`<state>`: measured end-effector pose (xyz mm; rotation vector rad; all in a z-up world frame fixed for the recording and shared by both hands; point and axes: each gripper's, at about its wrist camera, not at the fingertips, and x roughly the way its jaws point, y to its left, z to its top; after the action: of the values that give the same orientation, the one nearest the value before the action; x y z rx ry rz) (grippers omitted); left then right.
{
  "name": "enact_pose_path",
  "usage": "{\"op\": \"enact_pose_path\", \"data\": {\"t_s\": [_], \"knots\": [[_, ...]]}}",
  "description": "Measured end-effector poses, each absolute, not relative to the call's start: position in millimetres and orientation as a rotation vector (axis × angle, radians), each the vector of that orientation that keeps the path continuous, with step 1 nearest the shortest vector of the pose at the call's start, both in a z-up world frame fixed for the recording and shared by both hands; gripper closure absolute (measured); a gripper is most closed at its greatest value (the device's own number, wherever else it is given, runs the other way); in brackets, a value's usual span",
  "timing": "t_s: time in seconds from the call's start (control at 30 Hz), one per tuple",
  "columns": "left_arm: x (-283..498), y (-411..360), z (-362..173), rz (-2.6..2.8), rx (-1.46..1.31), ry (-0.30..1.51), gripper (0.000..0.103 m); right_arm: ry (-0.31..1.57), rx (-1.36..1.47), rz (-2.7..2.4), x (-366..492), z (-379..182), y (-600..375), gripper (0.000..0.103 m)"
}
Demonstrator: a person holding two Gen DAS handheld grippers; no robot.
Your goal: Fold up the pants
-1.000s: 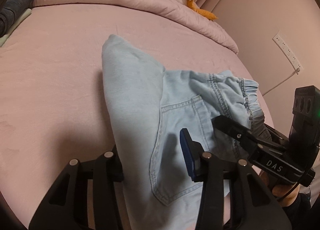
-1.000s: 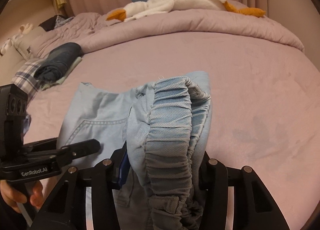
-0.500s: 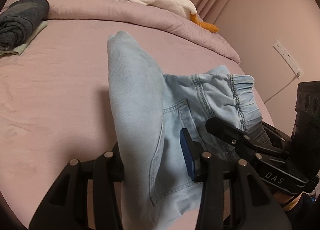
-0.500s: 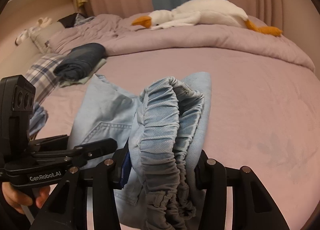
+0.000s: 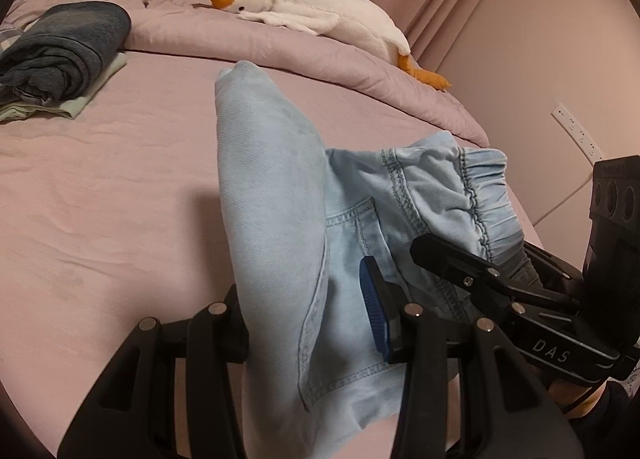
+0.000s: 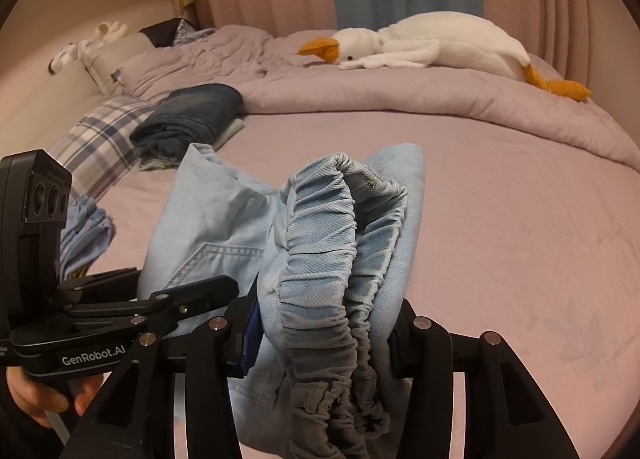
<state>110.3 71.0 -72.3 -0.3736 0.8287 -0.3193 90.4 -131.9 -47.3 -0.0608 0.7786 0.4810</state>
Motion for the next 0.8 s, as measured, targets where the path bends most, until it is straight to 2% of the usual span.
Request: {"op": "enact_pose_path", "data": {"t_s": [0.8], "knots": [[151, 113, -79, -0.267, -0.342, 0.824, 0.060, 0.778, -0.053, 0.534, 122, -51, -80, 0.053]]}}
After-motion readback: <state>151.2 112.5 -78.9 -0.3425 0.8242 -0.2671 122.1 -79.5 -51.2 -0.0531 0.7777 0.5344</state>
